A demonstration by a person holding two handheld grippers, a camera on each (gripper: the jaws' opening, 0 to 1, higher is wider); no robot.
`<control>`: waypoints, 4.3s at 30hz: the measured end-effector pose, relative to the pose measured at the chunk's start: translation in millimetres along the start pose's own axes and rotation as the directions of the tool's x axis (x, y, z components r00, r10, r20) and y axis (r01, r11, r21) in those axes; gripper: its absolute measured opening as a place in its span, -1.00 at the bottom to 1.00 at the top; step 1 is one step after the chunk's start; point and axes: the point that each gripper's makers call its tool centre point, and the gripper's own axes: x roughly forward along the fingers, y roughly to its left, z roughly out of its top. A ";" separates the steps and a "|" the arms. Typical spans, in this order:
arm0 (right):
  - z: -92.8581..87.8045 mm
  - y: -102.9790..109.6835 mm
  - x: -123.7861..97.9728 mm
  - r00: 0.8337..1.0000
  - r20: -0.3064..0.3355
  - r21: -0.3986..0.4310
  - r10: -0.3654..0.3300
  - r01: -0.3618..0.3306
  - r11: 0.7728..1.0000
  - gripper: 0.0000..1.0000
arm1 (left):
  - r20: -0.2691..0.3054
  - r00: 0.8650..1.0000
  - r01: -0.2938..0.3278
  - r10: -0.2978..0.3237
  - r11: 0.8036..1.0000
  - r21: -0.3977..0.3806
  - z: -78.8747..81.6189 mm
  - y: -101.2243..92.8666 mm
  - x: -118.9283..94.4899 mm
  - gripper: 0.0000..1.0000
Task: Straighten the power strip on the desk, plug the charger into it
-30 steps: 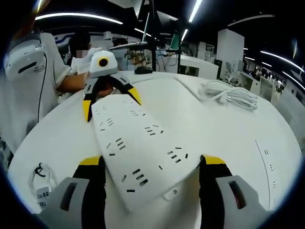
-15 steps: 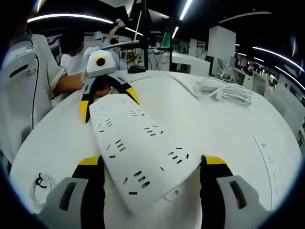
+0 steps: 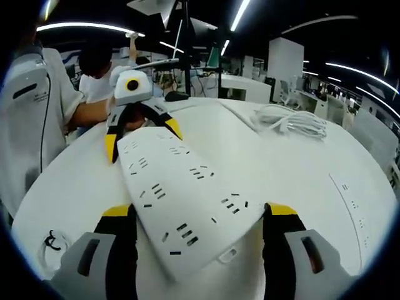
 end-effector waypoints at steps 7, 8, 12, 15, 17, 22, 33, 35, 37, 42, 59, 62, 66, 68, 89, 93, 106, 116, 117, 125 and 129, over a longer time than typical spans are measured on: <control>-0.1 3.6 -1.1 1.000 0.000 0.013 -0.022 0.022 1.000 0.62 | 0.000 1.000 0.025 -0.025 1.000 0.009 0.1 -0.6 -1.4 0.45; -0.2 4.2 -1.2 1.000 -0.002 0.016 -0.025 0.025 1.000 0.62 | 0.000 1.000 0.029 -0.029 1.000 0.010 0.1 -0.7 -1.7 0.45; -0.7 4.7 -1.7 0.999 -0.010 0.026 -0.039 0.040 0.999 0.62 | -0.001 0.999 0.048 -0.048 0.999 0.017 -0.2 2.2 -3.6 0.45; -0.8 6.0 -1.9 0.998 -0.019 0.037 -0.056 0.057 0.998 0.62 | -0.002 0.998 0.063 -0.063 0.998 0.023 -0.3 2.5 -4.2 0.45; -0.8 7.1 -2.2 0.998 -0.027 0.044 -0.065 0.066 0.997 0.62 | -0.002 0.997 0.072 -0.072 0.997 0.025 -0.2 2.2 -4.4 0.45; -1.8 6.6 -3.0 0.996 -0.038 0.057 -0.081 0.083 0.995 0.62 | 0.000 0.995 0.099 -0.099 0.995 0.033 -0.2 5.0 -3.6 0.46; 0.0 10.5 -4.7 0.991 -0.065 0.084 -0.115 0.120 0.989 0.62 | -0.002 0.991 0.132 -0.132 0.990 0.046 -0.5 6.0 -4.0 0.46; 0.2 11.9 -5.0 0.990 -0.065 0.089 -0.123 0.128 0.988 0.62 | -0.003 0.990 0.140 -0.140 0.989 0.049 -0.6 4.8 -3.2 0.46; 0.3 13.6 -5.5 0.989 -0.063 0.094 -0.131 0.136 0.986 0.62 | -0.003 0.989 0.145 -0.145 0.988 0.050 -0.5 5.1 -3.3 0.47; 0.9 13.5 -6.6 0.988 -0.059 0.101 -0.142 0.148 0.984 0.62 | -0.001 0.989 0.149 -0.149 0.987 0.053 -0.2 6.2 -3.6 0.47; -3.3 8.4 -9.8 0.979 -0.109 0.134 -0.175 0.188 0.973 0.62 | 0.000 0.986 0.164 -0.164 0.984 0.066 0.3 6.8 -4.8 0.49; -2.4 9.0 -11.6 0.983 -0.091 0.137 -0.159 0.170 0.976 0.60 | 0.000 0.987 0.162 -0.162 0.985 0.067 0.3 7.4 -5.2 0.49; 0.4 13.3 -15.0 0.993 -0.064 0.103 -0.103 0.109 0.989 0.54 | 0.001 0.987 0.158 -0.158 0.985 0.069 0.3 7.6 -5.4 0.49; 3.2 16.2 -15.9 0.996 -0.048 0.091 -0.075 0.079 0.993 0.53 | 0.001 0.988 0.156 -0.156 0.985 0.071 0.2 7.5 -5.3 0.49; 4.9 32.1 -13.7 0.997 -0.059 0.064 -0.058 0.062 0.996 0.44 | -0.009 0.982 0.187 -0.187 0.979 0.082 -1.3 8.5 -8.2 0.49; 4.3 32.8 -14.1 0.996 -0.055 0.074 -0.072 0.076 0.994 0.44 | -0.010 0.979 0.203 -0.203 0.975 0.085 -1.7 8.9 -10.1 0.49; 6.0 44.1 -12.5 0.993 -0.048 0.098 -0.111 0.115 0.989 0.44 | -0.013 0.971 0.240 -0.240 0.966 0.098 -2.8 7.5 -13.3 0.49; 6.9 43.6 -12.0 0.991 -0.043 0.107 -0.124 0.128 0.986 0.44 | -0.010 0.971 0.239 -0.240 0.966 0.100 -2.9 6.1 -13.7 0.50; 7.0 43.7 -11.9 0.991 -0.043 0.107 -0.125 0.129 0.986 0.44 | -0.010 0.971 0.239 -0.240 0.966 0.100 -2.9 6.0 -13.7 0.50; 5.8 40.0 -13.1 0.990 -0.038 0.115 -0.136 0.140 0.983 0.44 | -0.014 0.970 0.242 -0.241 0.965 0.100 -3.5 4.6 -14.2 0.51; 5.8 39.6 -13.0 0.988 -0.047 0.122 -0.144 0.149 0.981 0.44 | -0.014 0.970 0.245 -0.245 0.964 0.100 -3.5 3.7 -14.4 0.51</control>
